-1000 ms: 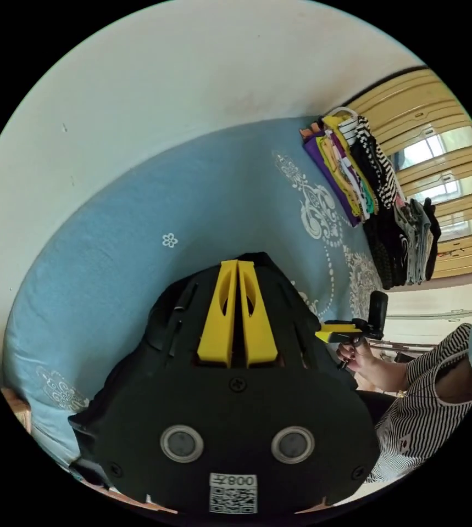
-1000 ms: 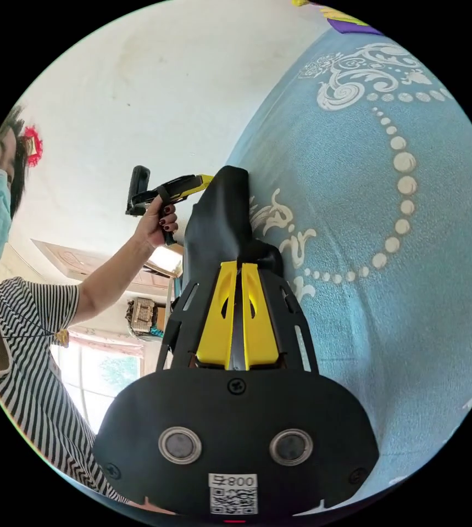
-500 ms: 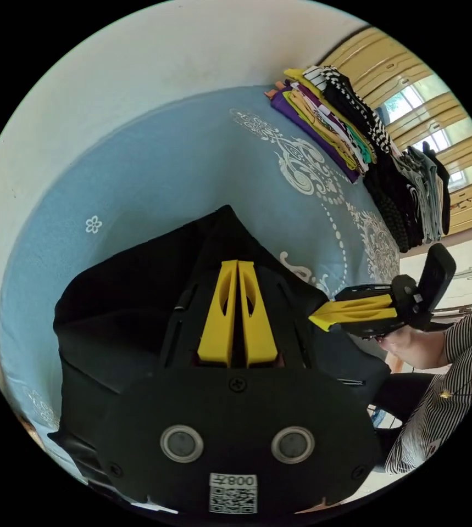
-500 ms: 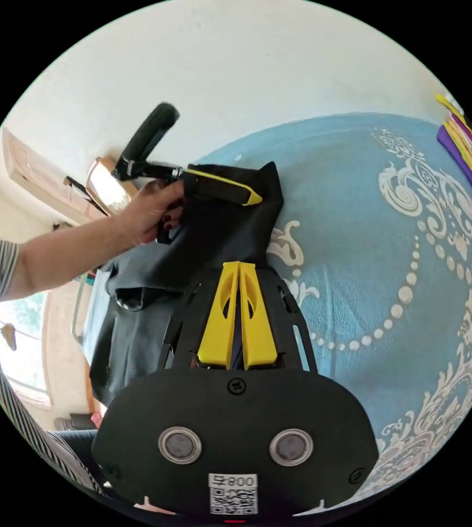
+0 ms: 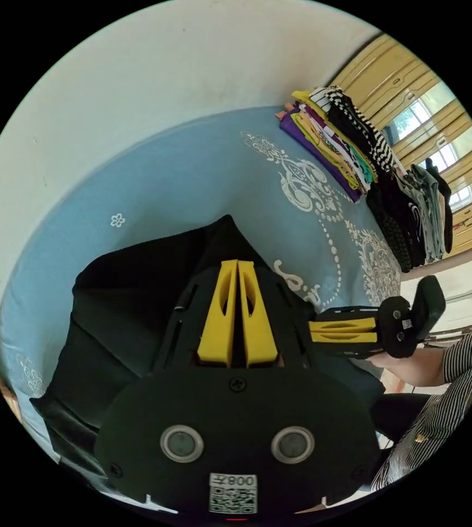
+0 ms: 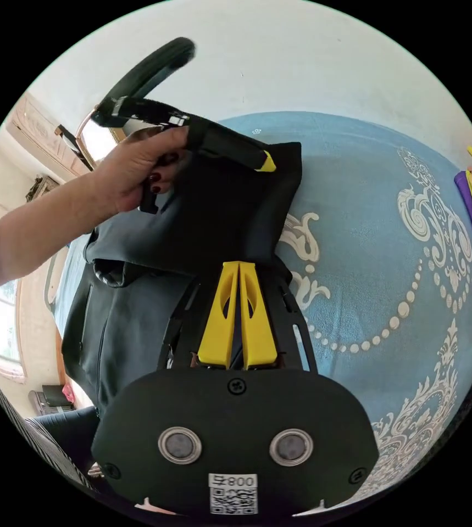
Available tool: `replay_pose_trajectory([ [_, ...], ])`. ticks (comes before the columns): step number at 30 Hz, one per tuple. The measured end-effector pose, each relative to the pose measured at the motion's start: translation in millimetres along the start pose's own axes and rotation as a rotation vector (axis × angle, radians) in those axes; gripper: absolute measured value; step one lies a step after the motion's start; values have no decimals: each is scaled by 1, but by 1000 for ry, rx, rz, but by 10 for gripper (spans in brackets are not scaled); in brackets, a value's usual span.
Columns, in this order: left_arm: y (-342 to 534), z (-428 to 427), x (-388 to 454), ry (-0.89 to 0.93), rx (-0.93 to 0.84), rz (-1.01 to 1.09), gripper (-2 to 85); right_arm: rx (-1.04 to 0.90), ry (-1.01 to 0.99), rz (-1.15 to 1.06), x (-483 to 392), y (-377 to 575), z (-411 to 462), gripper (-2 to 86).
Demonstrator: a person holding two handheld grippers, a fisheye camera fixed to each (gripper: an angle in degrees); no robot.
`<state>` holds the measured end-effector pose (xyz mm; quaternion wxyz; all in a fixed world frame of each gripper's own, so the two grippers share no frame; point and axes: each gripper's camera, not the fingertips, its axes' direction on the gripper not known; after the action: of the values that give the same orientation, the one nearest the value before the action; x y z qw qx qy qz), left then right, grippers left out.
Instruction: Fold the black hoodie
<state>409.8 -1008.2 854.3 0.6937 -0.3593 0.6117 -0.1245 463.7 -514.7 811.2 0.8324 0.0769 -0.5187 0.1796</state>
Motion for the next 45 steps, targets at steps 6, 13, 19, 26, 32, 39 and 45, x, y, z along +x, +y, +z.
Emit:
replay_pose_trajectory([
  [6,149,-106,-28,-46,201,-287,1,140,42,1,-17,-19,6,0],
  [13,292,-127,-82,-65,110,-644,1,-56,100,-76,-23,-50,109,0],
  [19,368,-210,-78,-155,316,-676,1,70,108,-94,-54,-55,97,1],
  [26,467,-225,-129,-83,218,-817,3,-130,21,-424,-160,-79,205,1],
  [32,564,-313,-148,-124,458,-886,9,-83,82,-410,-172,-80,219,1],
  [39,683,-416,-239,-330,490,-1044,55,-136,-142,-496,-217,-95,277,1],
  [45,785,-467,-337,-86,728,-1352,93,-239,-142,-462,-206,-88,351,2],
])
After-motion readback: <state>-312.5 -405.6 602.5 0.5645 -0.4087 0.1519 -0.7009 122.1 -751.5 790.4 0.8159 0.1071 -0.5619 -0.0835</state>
